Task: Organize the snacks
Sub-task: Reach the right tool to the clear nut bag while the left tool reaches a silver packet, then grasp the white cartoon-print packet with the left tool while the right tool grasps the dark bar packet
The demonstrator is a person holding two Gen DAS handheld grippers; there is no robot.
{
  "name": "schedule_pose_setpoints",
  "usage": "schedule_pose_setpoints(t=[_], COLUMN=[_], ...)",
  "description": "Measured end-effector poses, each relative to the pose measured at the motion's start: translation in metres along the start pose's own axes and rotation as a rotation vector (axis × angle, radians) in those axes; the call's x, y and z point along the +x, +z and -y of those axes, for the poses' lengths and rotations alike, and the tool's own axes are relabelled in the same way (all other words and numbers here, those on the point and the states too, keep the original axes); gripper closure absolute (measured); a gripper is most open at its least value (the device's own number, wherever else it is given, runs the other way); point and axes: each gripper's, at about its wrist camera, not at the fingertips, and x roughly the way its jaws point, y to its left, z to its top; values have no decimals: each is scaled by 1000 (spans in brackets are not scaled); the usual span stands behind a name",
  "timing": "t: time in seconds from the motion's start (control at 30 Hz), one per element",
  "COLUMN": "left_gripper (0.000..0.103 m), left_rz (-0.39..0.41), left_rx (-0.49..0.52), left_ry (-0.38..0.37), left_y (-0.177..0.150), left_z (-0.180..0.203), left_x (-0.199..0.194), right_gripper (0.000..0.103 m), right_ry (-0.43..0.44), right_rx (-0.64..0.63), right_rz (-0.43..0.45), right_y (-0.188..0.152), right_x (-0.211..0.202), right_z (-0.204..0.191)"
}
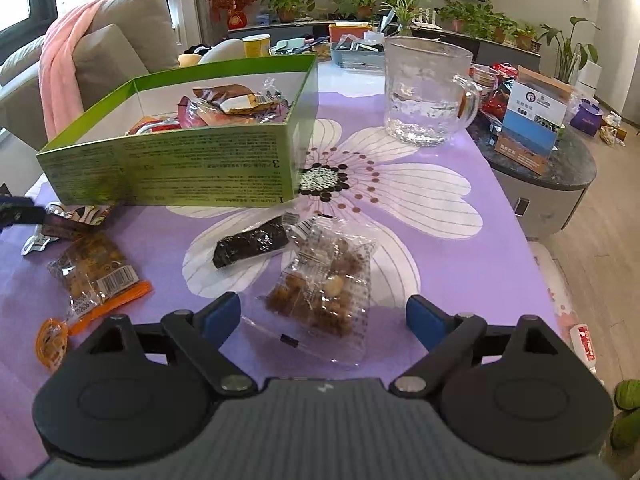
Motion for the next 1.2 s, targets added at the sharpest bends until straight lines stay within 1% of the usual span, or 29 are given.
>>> schedule_pose_setpoints(t=[0.07, 0.1, 0.2, 0.27, 0.33, 0.37, 0.47, 0.53, 0.6, 0.67, 0.73, 0.8, 0.87, 0.9, 0.93, 0.97, 1.0, 1.07, 1.13, 1.2], left_gripper=[60, 60, 60, 60, 60, 60, 60, 60, 60, 60, 60, 60, 60, 60, 60, 59, 59, 57, 52, 50], left_rz=[7, 17, 2, -6, -24, -50, -65, -89, -131, -141, -129, -69, -5, 7, 2, -17, -43, -80, -74, -77], left_rx=[-15, -22, -62, -79, -80, -81, -65, -64, -37, 38, 116, 186, 240, 253, 260, 267, 279, 301, 305, 275], left_ry=[-66, -83, -176, -231, -253, -271, -294, -352, -394, -360, -294, -227, -135, -101, -91, -107, -140, -197, -220, -253], left_y=[3, 5, 10, 7, 2, -1, -17, -27, -34, -39, -38, -32, -22, -17, -12, -7, -3, 2, 7, 13], left_z=[-5, -6, -11, -8, -5, -4, 4, 11, 21, 35, 46, 50, 49, 47, 45, 42, 40, 39, 37, 34], left_x=[9, 13, 22, 21, 18, 17, 0, -11, -19, -28, -35, -39, -34, -29, -22, -14, -6, 7, 15, 20], right_gripper=[12, 12, 12, 12, 12, 12, 12, 12, 12, 12, 12, 12, 12, 12, 12, 12, 11, 6, 1, 0], right_ry=[-8, -14, -27, -28, -30, -32, -31, -25, -24, -20, -15, -12, -3, 1, 7, 15, 25, 43, 58, 80], right_rx=[-3, -2, 4, 5, 3, 1, 0, -1, 1, 3, -1, -7, -13, -20, -31, -46, -68, -142, -243, -358], right_rz=[-6, -7, -1, 3, 4, 3, -3, -2, -2, 2, 9, 18, 30, 38, 49, 60, 73, 108, 147, 166], right_y=[1, 1, 4, 5, 5, 5, 4, 4, 3, 4, 4, 4, 6, 7, 9, 10, 11, 14, 17, 22], right_x=[1, 1, 1, 0, 0, 0, 2, 1, 1, 0, -1, -4, -6, -7, -8, -9, -9, -10, -9, -5], right_z=[2, 2, 3, 3, 2, 1, 1, 1, 0, -1, -2, -3, -3, -3, -4, -5, -7, -12, -18, -24])
